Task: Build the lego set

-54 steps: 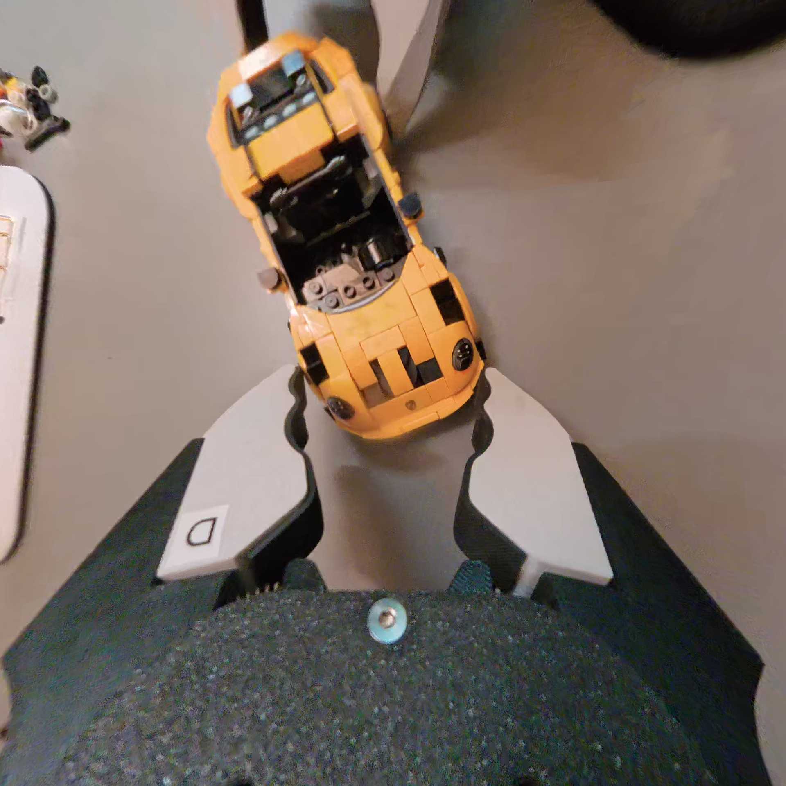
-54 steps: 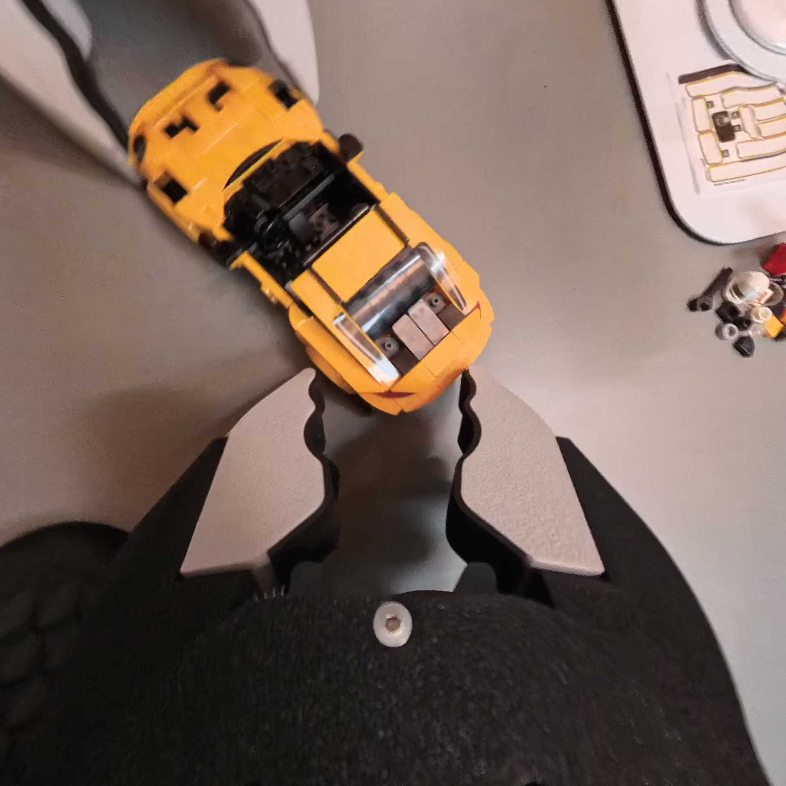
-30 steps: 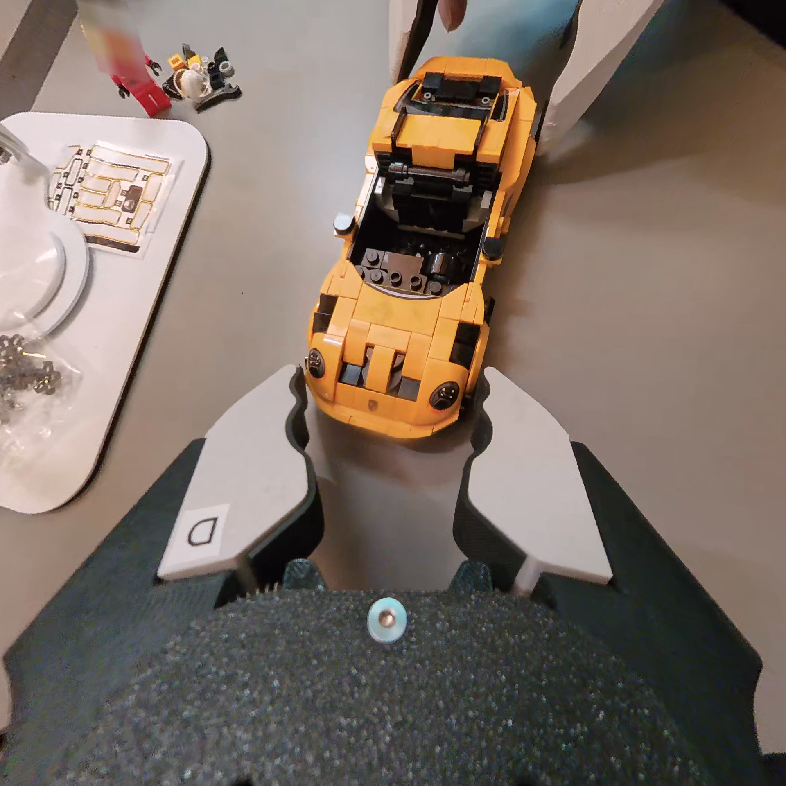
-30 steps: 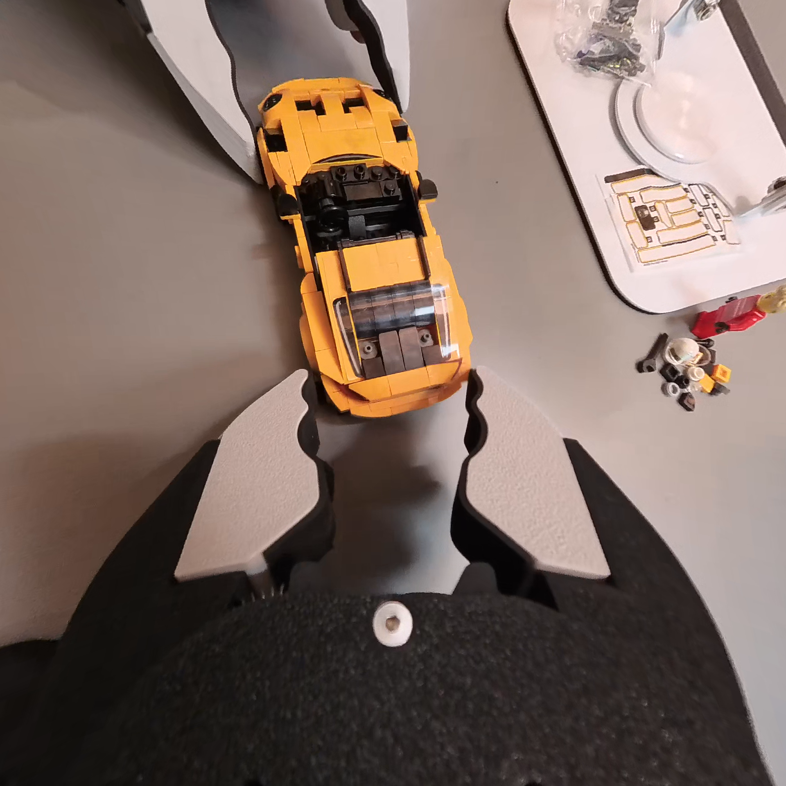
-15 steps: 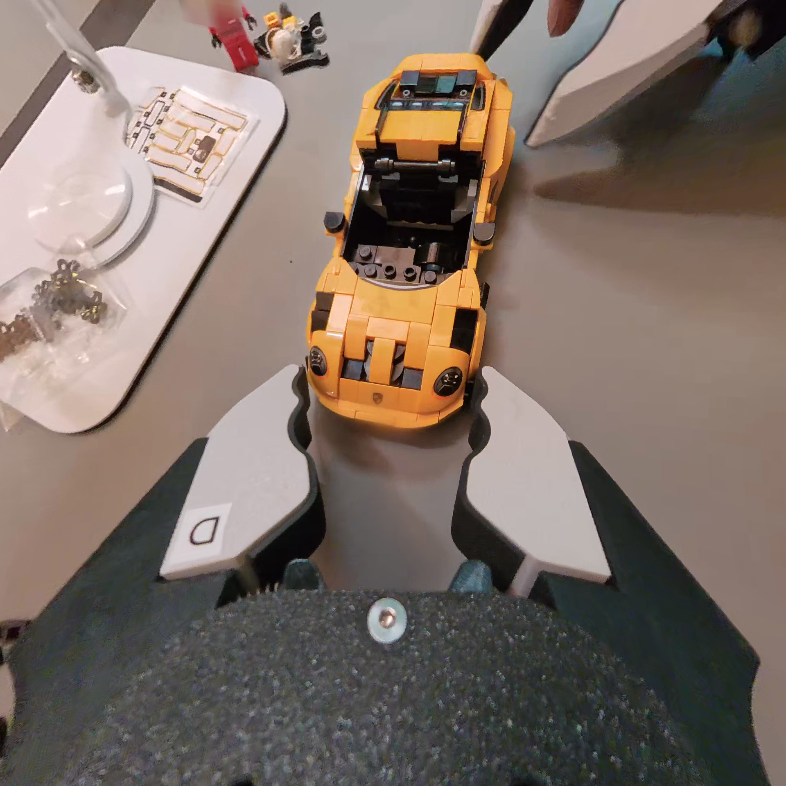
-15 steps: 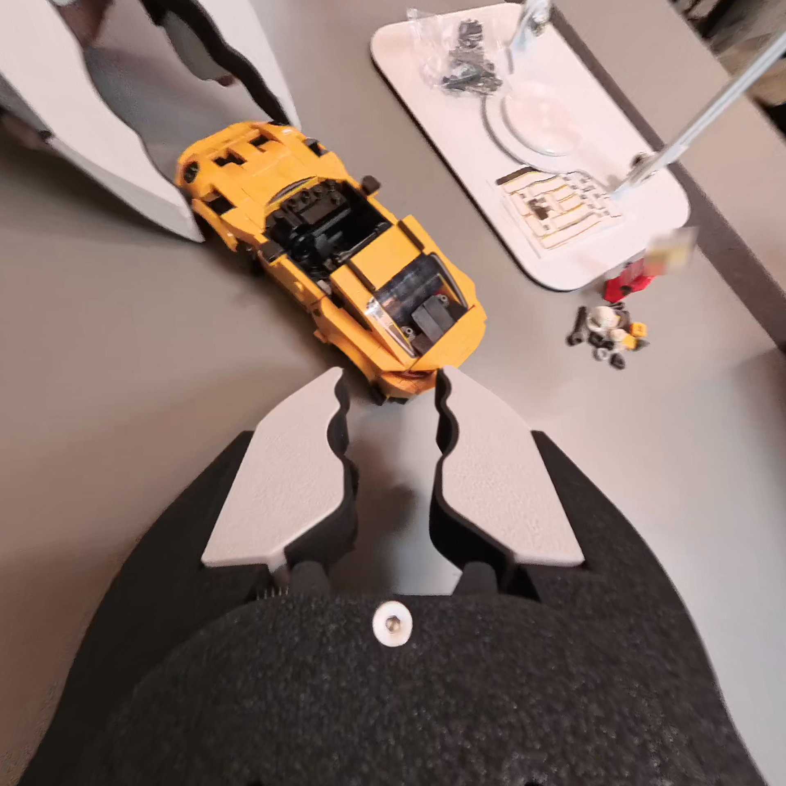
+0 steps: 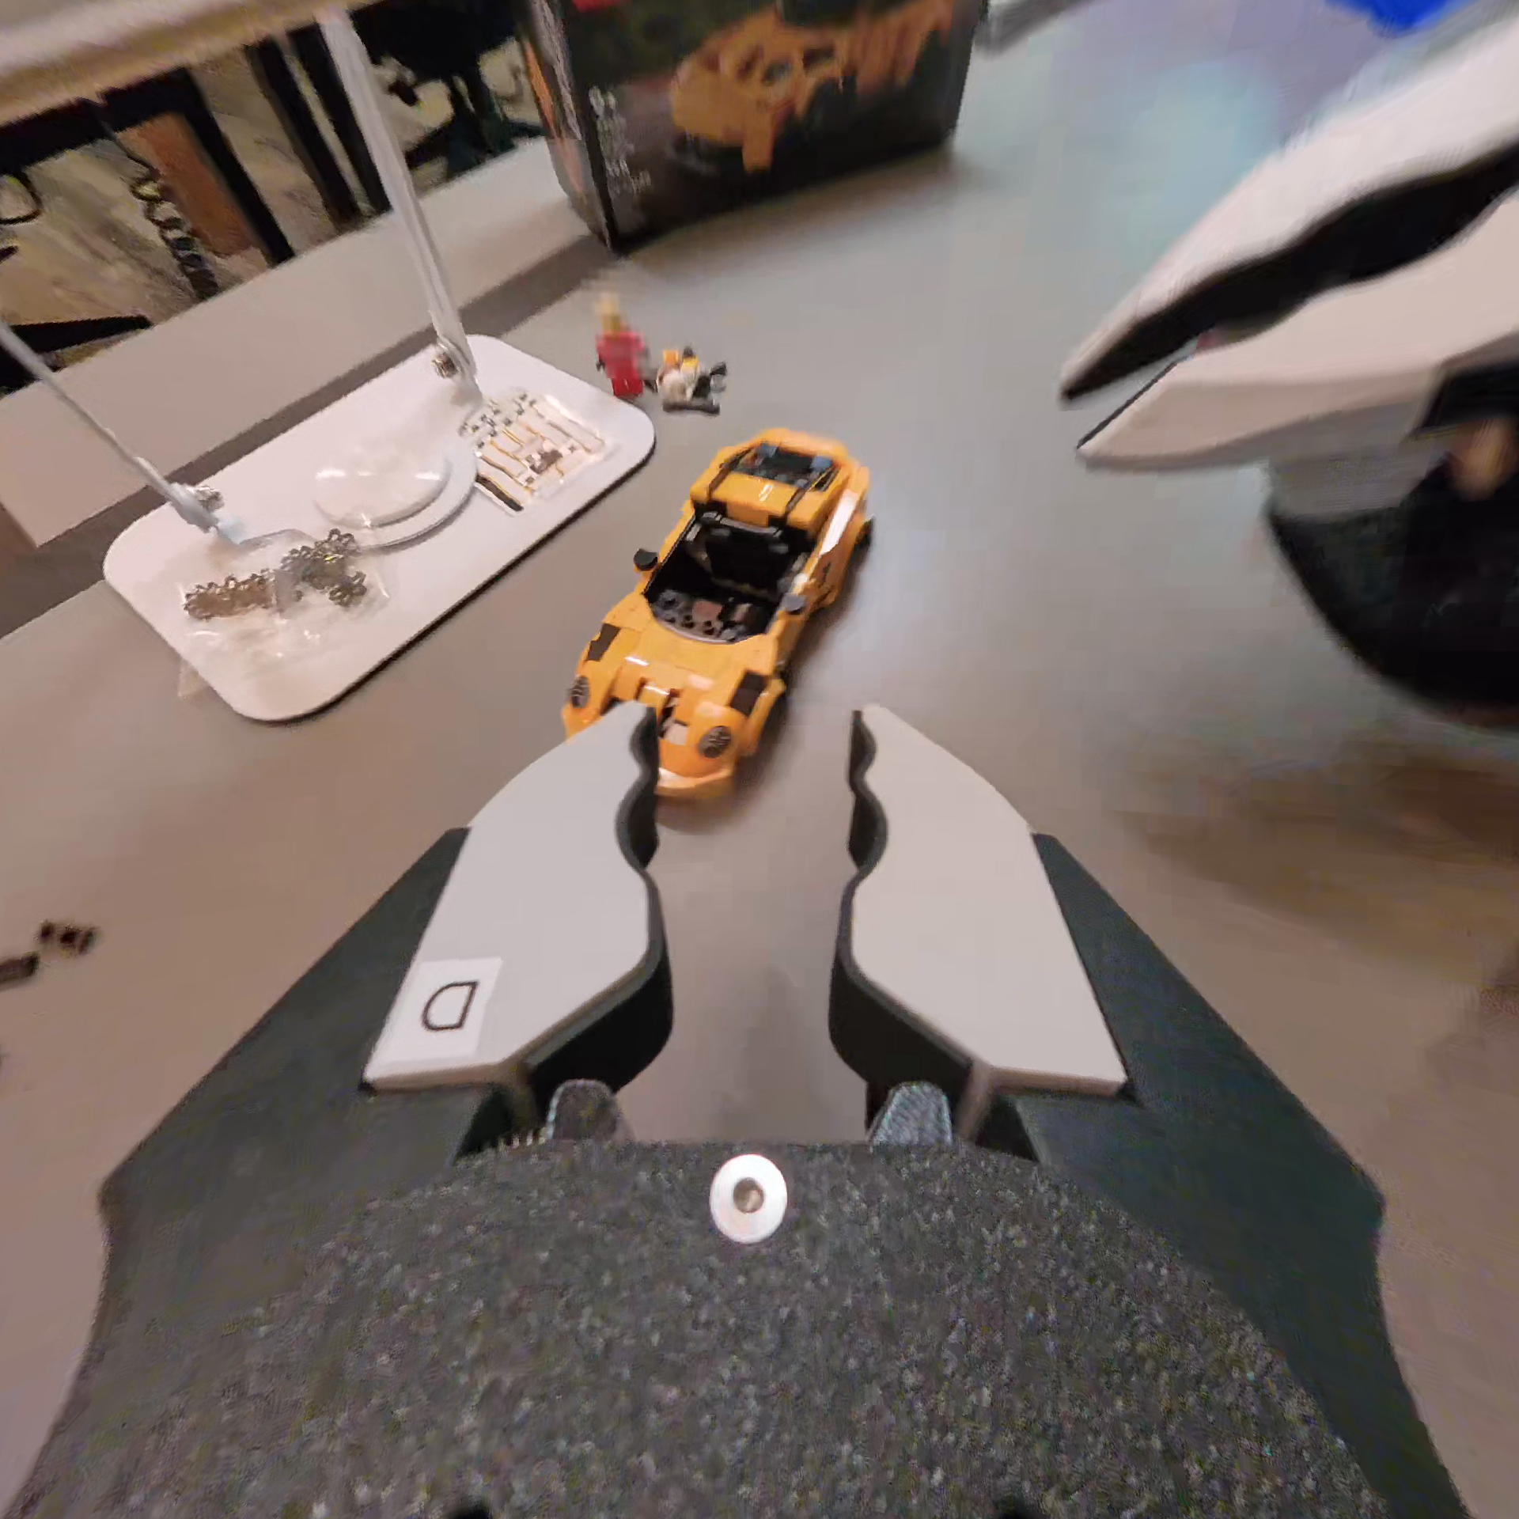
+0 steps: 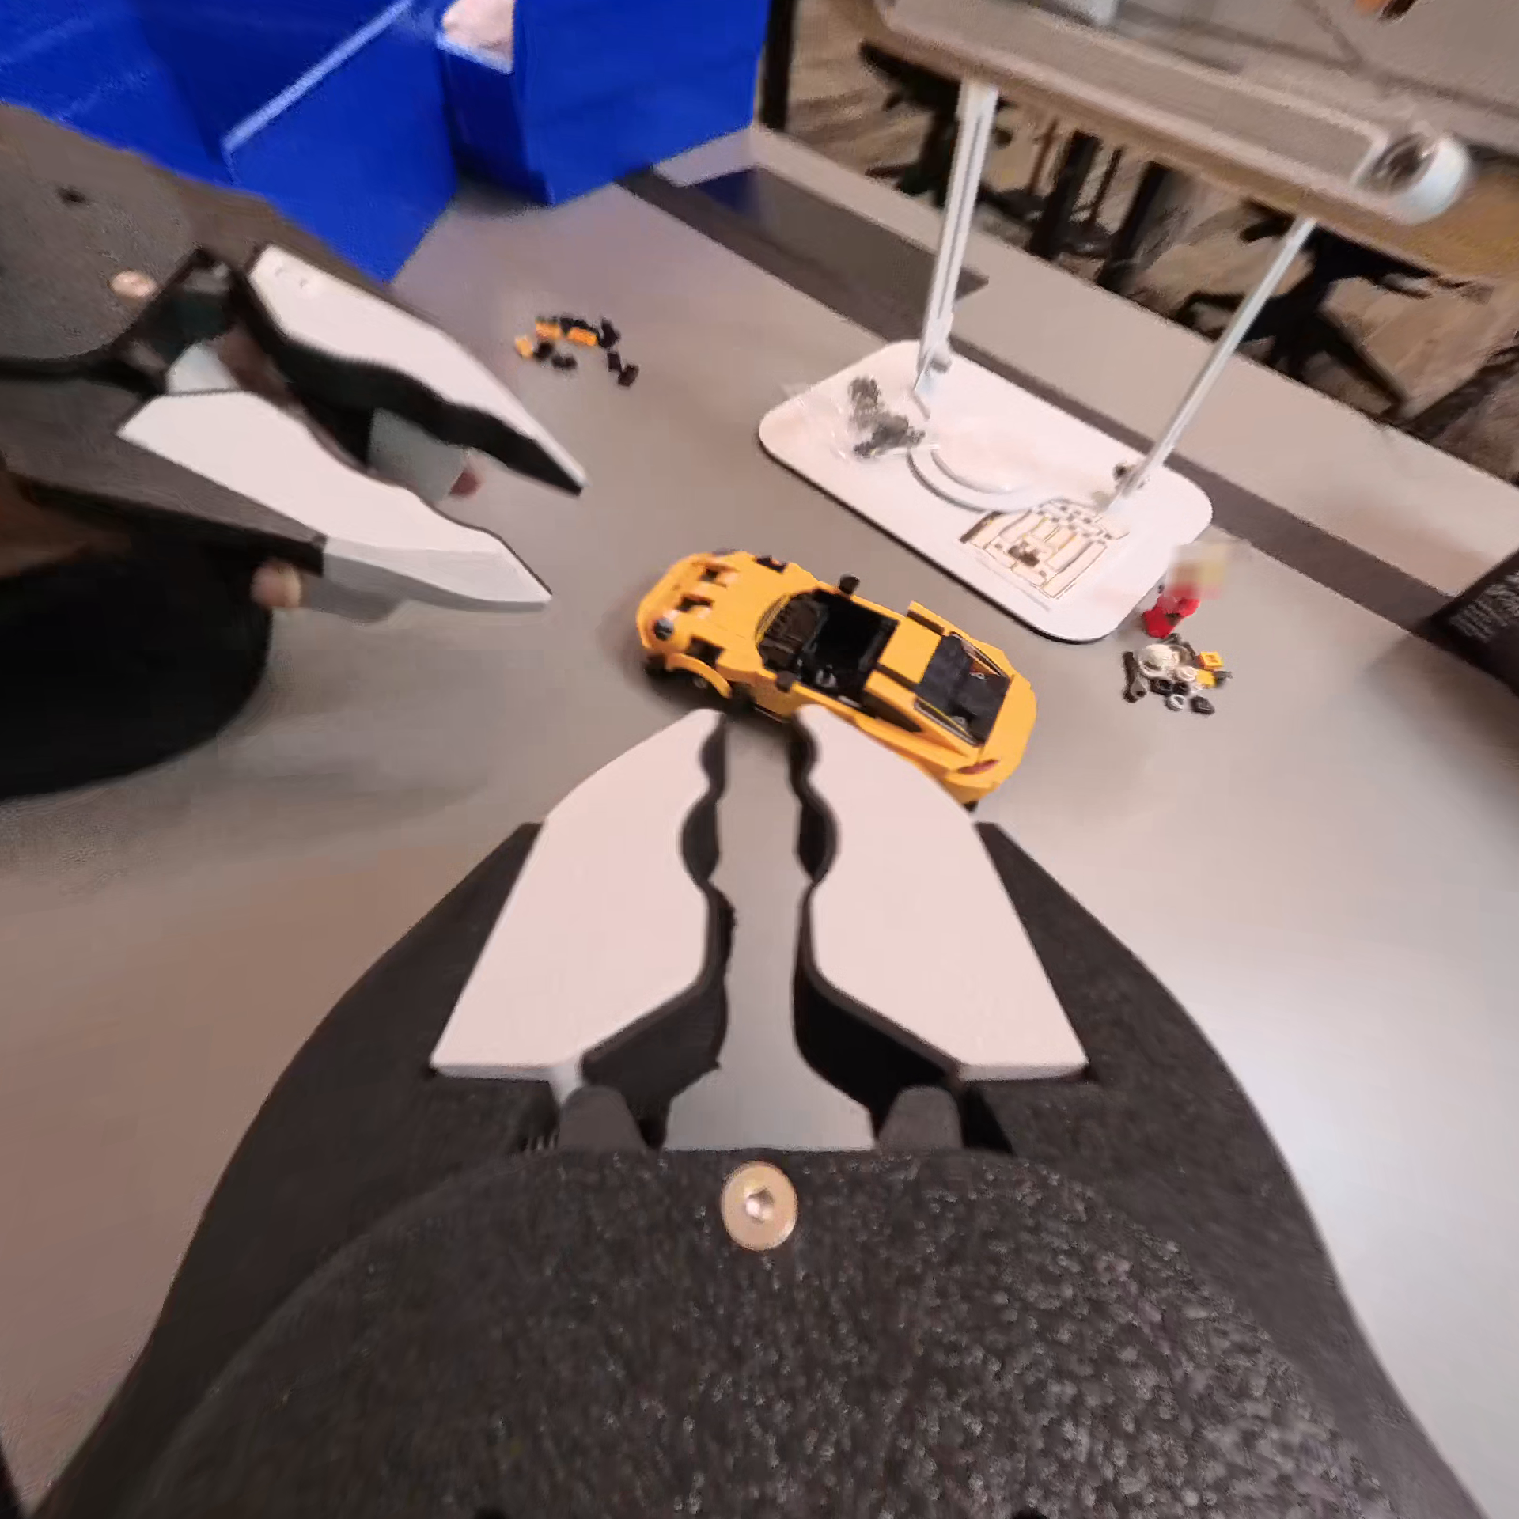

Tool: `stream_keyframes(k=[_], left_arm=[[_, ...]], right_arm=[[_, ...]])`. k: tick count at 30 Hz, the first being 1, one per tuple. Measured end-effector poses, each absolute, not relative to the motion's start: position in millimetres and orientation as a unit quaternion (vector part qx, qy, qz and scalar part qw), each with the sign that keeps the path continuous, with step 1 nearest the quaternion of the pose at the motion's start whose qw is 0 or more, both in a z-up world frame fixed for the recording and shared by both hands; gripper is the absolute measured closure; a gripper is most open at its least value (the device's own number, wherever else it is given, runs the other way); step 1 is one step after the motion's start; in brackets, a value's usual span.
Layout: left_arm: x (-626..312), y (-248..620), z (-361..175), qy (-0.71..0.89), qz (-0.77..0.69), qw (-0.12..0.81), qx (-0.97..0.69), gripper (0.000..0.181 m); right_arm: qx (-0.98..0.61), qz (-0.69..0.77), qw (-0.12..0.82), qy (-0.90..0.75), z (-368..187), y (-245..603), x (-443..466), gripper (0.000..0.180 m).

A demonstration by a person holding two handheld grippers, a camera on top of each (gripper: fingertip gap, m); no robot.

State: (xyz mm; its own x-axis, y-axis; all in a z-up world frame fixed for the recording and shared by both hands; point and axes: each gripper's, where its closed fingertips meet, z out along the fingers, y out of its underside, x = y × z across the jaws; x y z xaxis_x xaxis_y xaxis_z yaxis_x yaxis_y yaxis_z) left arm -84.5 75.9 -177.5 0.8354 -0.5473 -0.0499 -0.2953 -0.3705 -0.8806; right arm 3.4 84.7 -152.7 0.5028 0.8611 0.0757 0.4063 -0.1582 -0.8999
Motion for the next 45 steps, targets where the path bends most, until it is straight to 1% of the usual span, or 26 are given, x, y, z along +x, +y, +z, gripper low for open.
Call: stream_keyframes(k=[1, 4, 6, 7, 11, 15, 26, 39, 43, 45], left_arm=[[-82, 65, -169, 0.228, -0.132, 0.512, -0.818, 0.15], [-71, 40, -148, 0.148, -0.152, 0.556, -0.803, 0.171], [-70, 33, -148, 0.123, -0.136, 0.58, -0.794, 0.179], [-70, 34, -151, 0.123, -0.122, 0.588, -0.79, 0.181], [-78, 43, -176, 0.113, -0.111, 0.563, -0.811, 0.181], [-84, 50, -191, 0.101, -0.11, 0.542, -0.827, 0.181], [-90, 57, -195, 0.087, -0.109, 0.541, -0.829, 0.181], [-81, 61, -211, 0.132, -0.05, 0.514, -0.846, 0.181], [-62, 62, -211, 0.129, -0.099, 0.505, -0.848, 0.181], [-55, 65, -209, 0.136, -0.098, 0.506, -0.846, 0.181]], right_arm=[[-0.723, 0.236, 0.492, -0.423, -151, 76, -1, 0.18], [-0.742, 0.239, 0.48, -0.402, -169, 53, -20, 0.18], [-0.755, 0.232, 0.47, -0.394, -188, 48, -32, 0.18], [-0.76, 0.226, 0.465, -0.395, -196, 48, -36, 0.18], [-0.774, 0.209, 0.463, -0.378, -212, 57, -39, 0.18], [-0.777, 0.195, 0.478, -0.361, -208, 70, -38, 0.18], [-0.782, 0.174, 0.477, -0.362, -219, 84, -43, 0.18], [-0.785, 0.162, 0.487, -0.346, -213, 84, -20, 0.18], [-0.789, 0.156, 0.49, -0.336, -211, 90, -9, 0.18], [-0.792, 0.154, 0.489, -0.333, -212, 93, -5, 0.18]])
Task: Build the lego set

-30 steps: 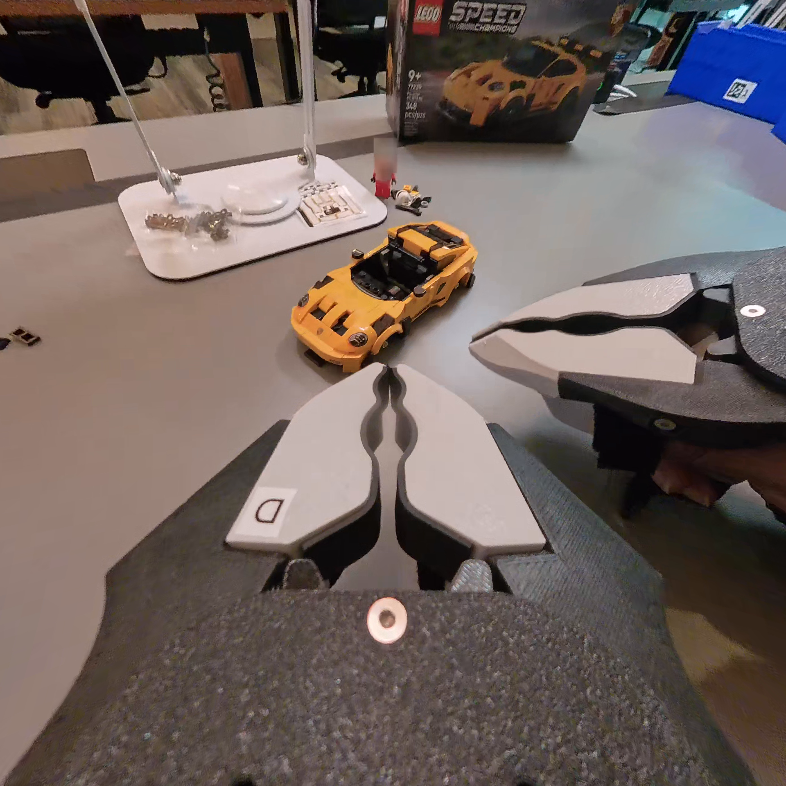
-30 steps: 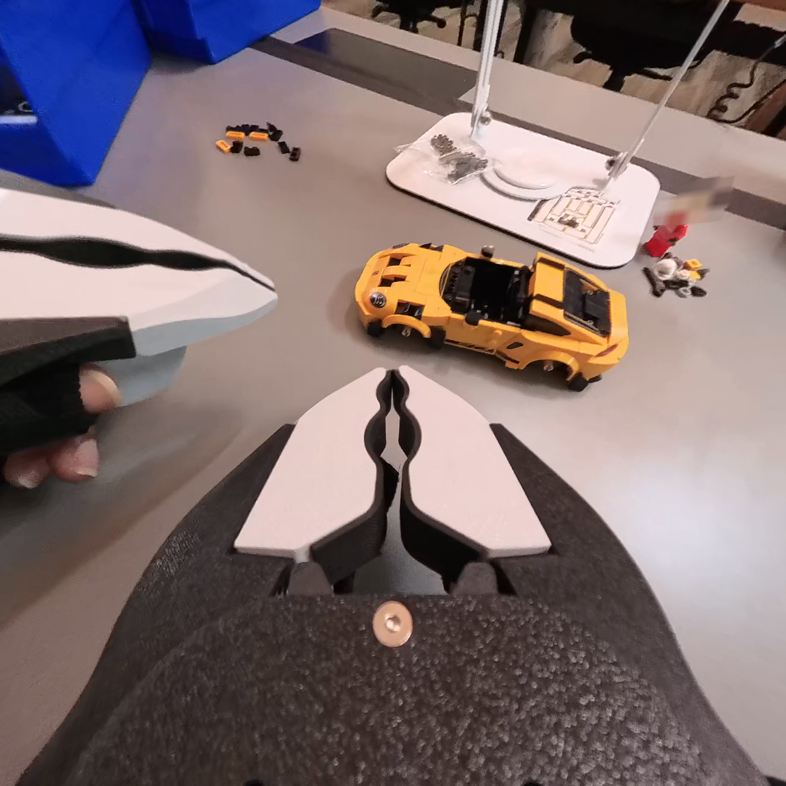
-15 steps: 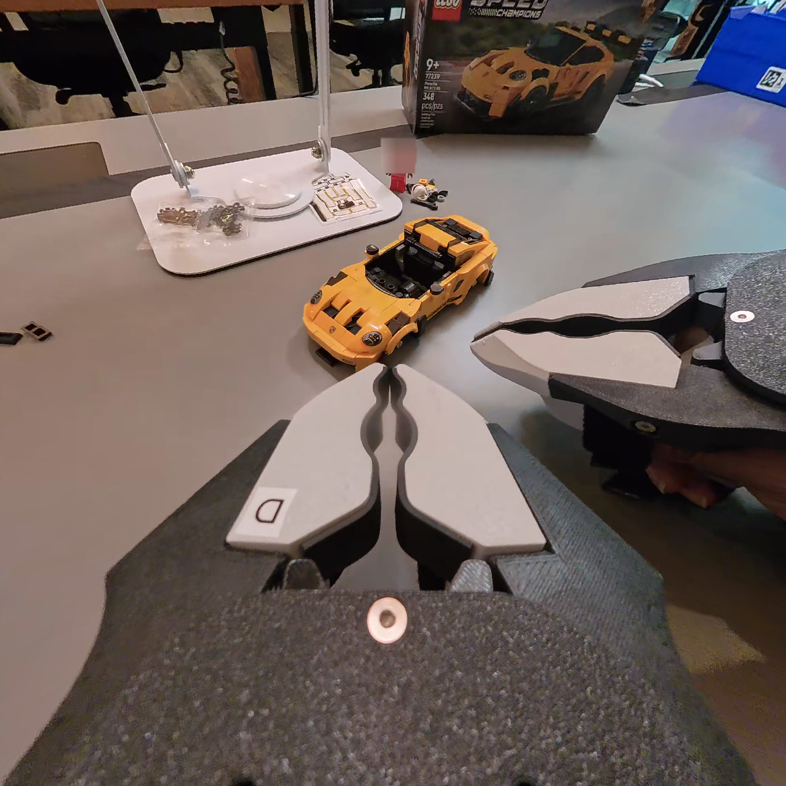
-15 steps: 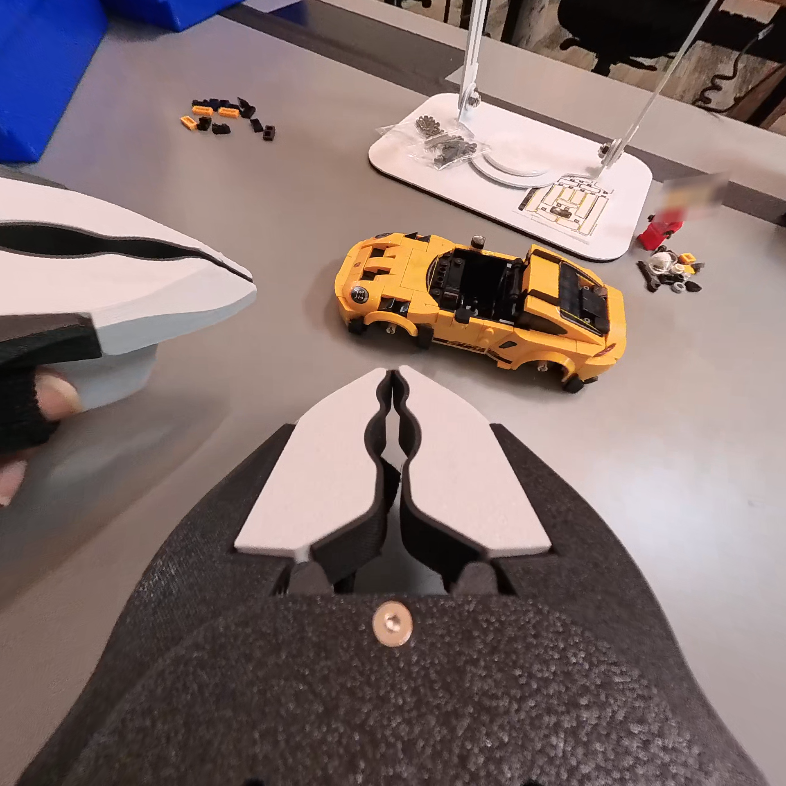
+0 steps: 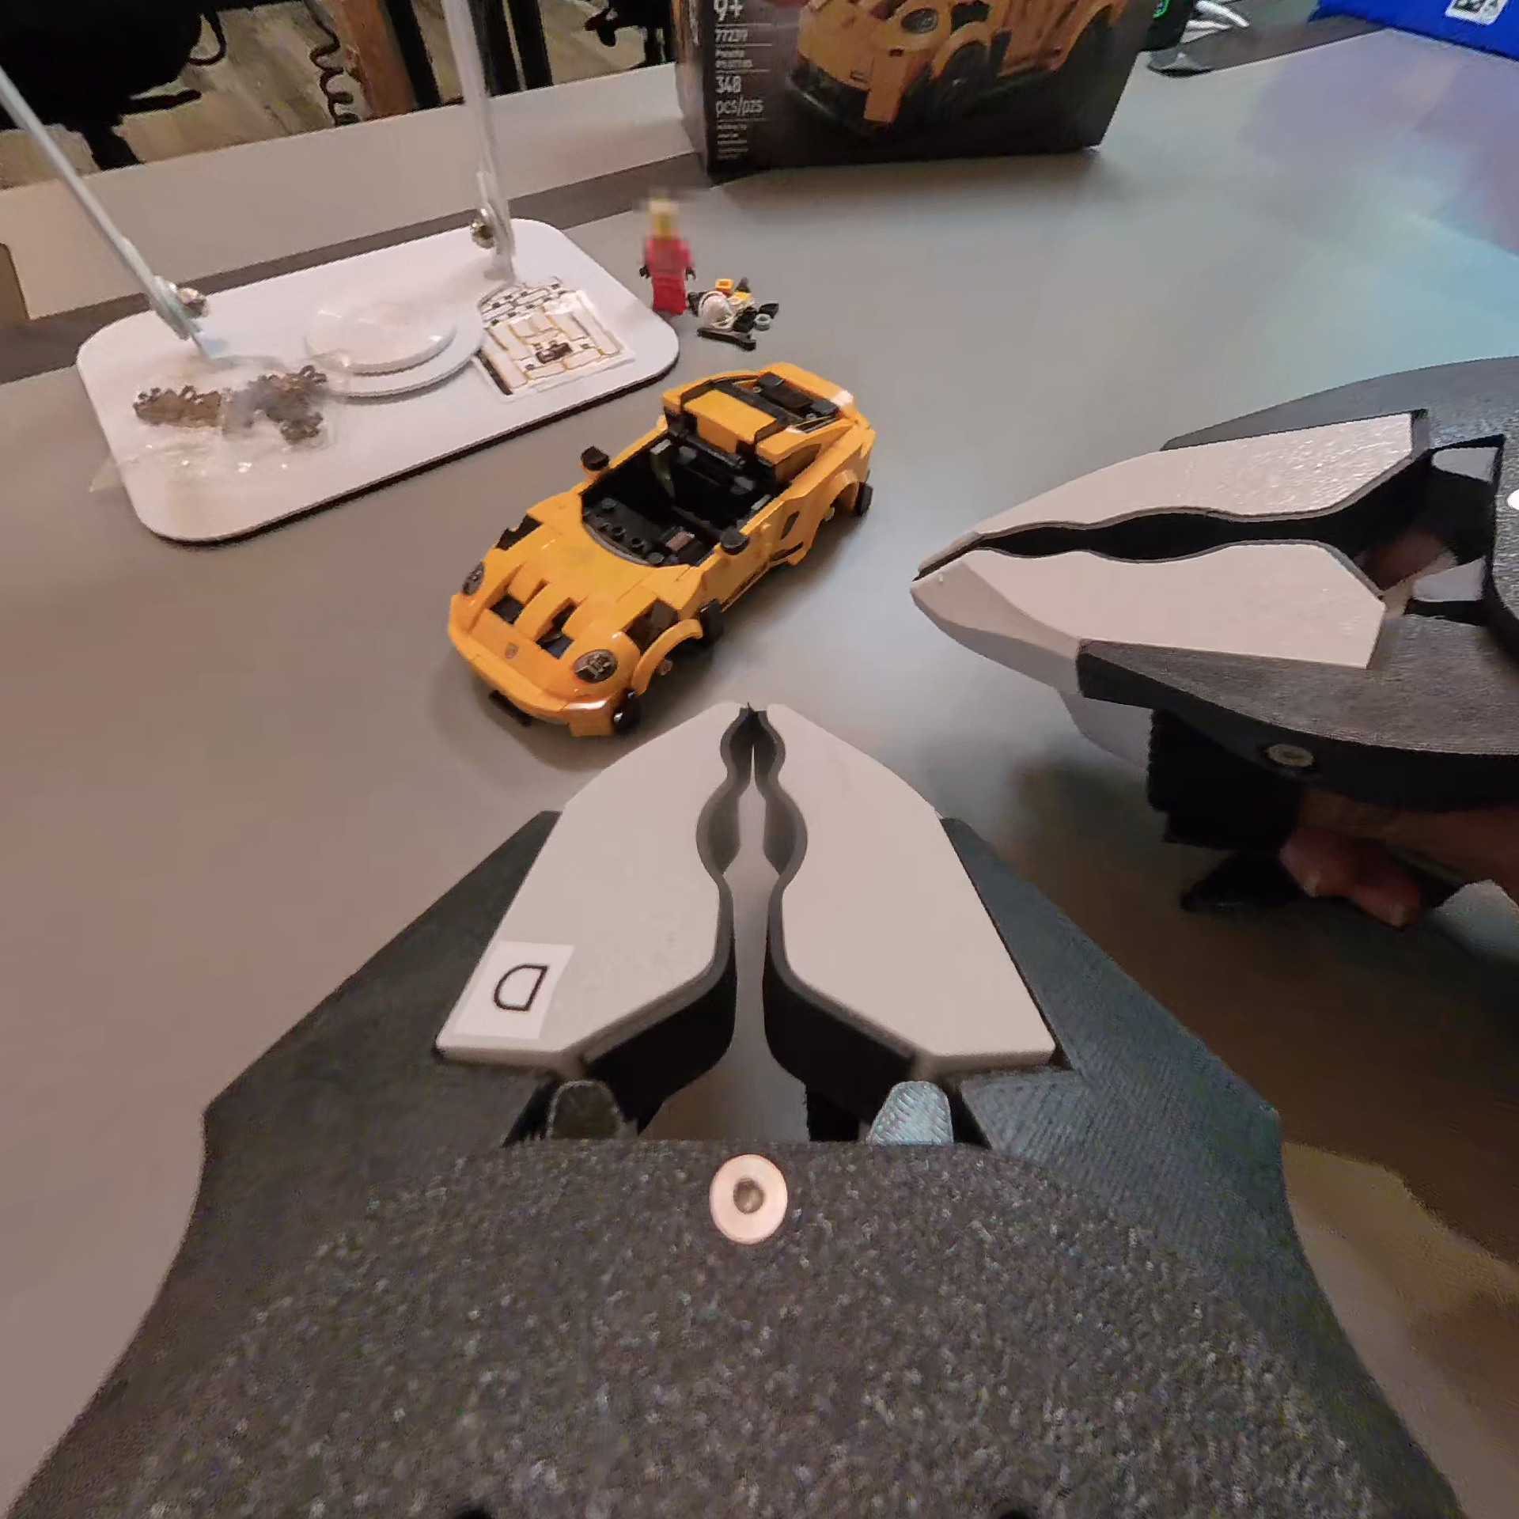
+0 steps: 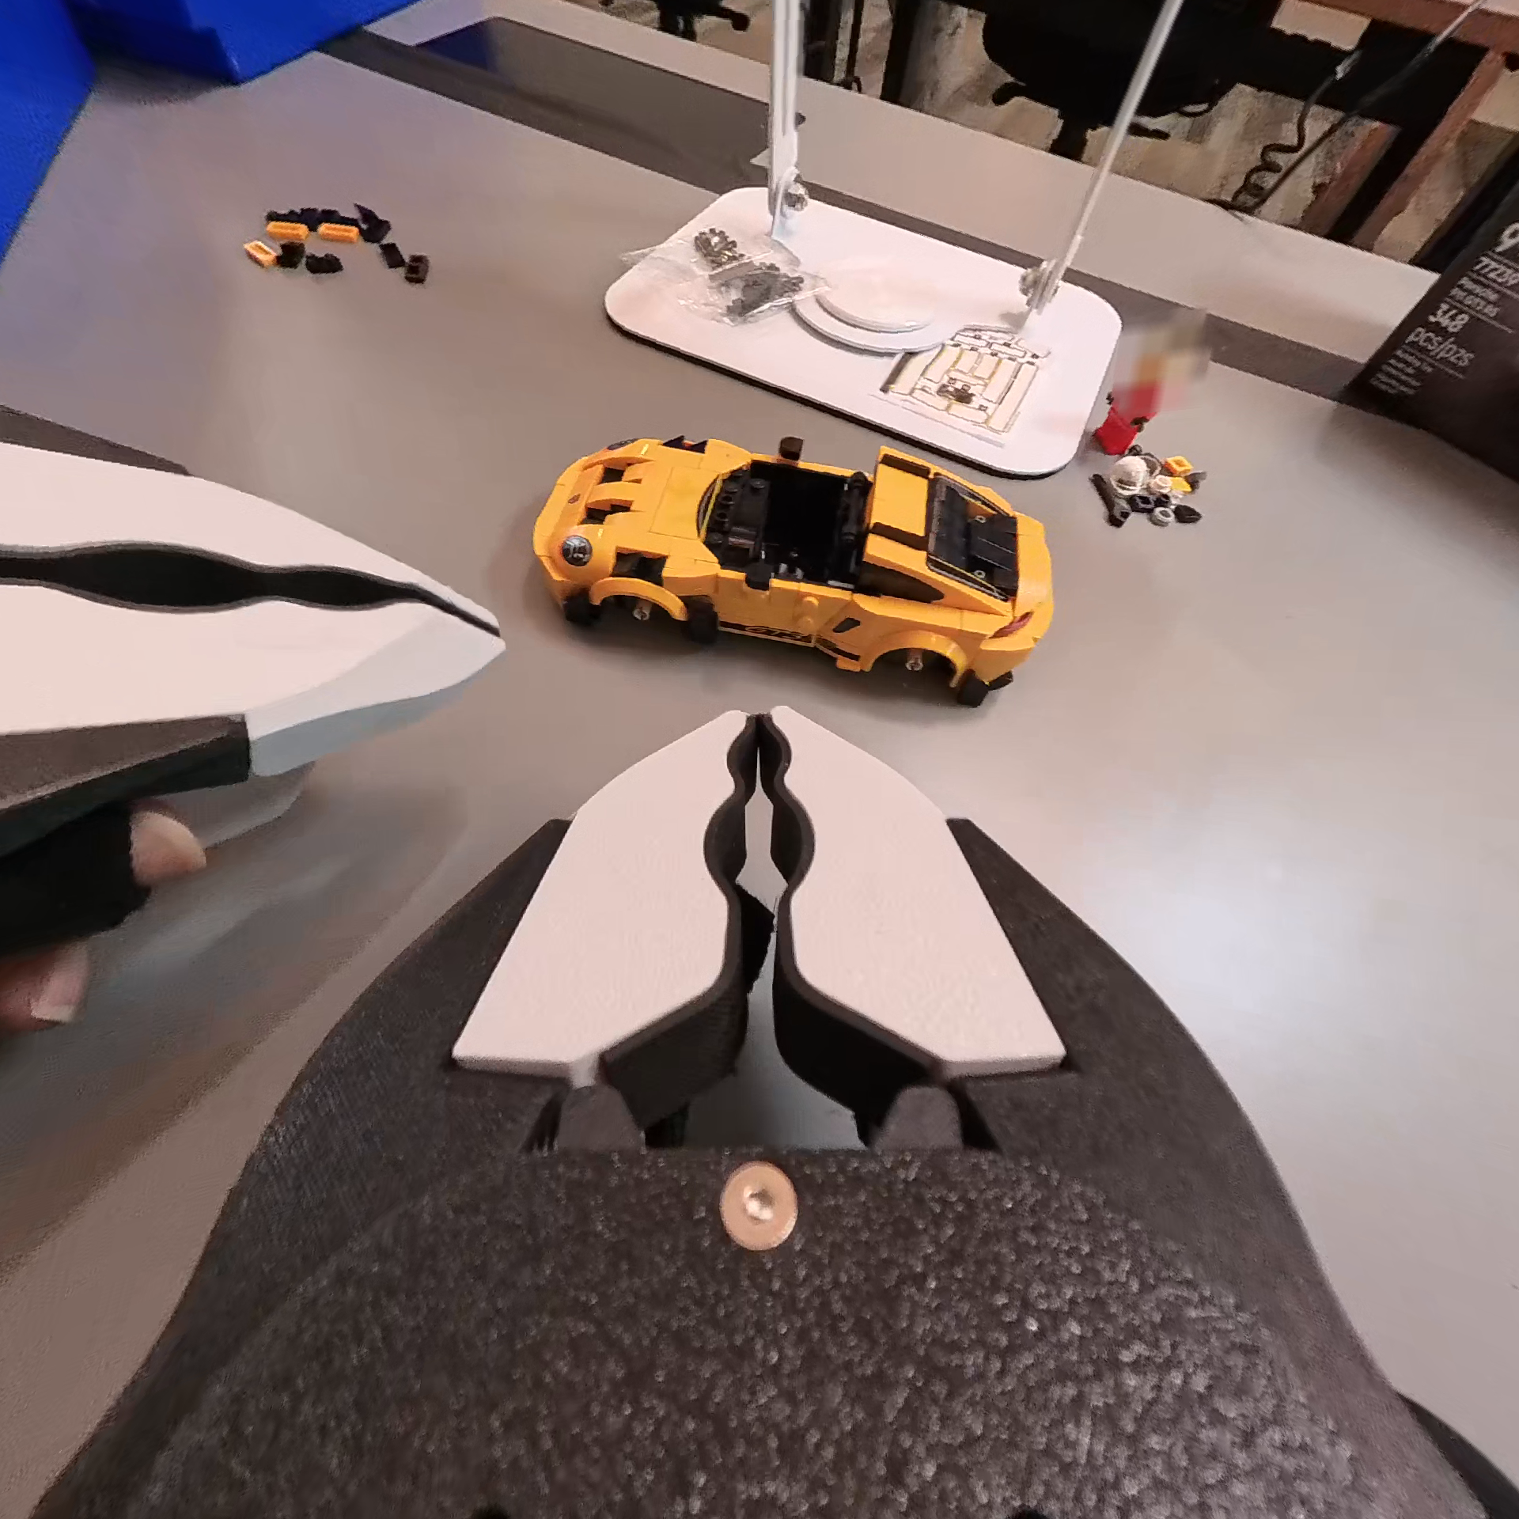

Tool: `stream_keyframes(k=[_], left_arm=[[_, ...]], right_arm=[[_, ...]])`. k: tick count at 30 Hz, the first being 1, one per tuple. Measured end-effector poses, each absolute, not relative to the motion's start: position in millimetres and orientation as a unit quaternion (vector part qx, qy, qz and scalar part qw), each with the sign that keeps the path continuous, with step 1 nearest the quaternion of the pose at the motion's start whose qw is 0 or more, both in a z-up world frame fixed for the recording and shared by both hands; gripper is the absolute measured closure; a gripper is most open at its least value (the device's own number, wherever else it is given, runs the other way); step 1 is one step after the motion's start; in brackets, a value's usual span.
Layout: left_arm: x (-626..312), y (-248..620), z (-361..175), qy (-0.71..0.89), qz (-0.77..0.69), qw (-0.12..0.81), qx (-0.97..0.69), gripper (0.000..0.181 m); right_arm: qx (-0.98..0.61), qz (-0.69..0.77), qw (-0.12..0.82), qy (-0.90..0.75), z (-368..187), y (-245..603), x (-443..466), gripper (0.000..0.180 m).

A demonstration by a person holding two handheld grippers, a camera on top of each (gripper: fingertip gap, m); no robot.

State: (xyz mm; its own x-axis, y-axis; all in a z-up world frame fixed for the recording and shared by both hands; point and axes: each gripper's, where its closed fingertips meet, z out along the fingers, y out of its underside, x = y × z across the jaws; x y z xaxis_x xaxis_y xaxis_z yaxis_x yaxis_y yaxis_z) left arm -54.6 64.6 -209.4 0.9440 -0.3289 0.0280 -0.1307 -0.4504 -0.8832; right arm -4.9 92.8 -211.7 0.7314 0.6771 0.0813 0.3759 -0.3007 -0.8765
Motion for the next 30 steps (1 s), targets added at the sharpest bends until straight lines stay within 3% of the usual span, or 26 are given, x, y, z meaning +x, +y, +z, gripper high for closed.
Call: stream_keyframes(k=[7, 12, 23, 30], left_arm=[[-41, 66, -207, 0.155, -0.104, 0.508, -0.841, 0.181], [-42, 60, -166, 0.163, -0.128, 0.537, -0.818, 0.181], [-97, 105, -44, 0.14, -0.133, 0.652, -0.733, 0.181], [-126, 159, -31, 0.116, -0.091, 0.681, -0.717, 0.181]], right_arm=[[-0.793, 0.161, 0.486, -0.33, -211, 96, 0, 0.18], [-0.779, 0.171, 0.501, -0.336, -196, 97, -1, 0.18], [-0.688, 0.152, 0.614, -0.354, -68, 138, 4, 0.175], [-0.64, 0.152, 0.674, -0.336, -10, 207, -11, 0.176]])
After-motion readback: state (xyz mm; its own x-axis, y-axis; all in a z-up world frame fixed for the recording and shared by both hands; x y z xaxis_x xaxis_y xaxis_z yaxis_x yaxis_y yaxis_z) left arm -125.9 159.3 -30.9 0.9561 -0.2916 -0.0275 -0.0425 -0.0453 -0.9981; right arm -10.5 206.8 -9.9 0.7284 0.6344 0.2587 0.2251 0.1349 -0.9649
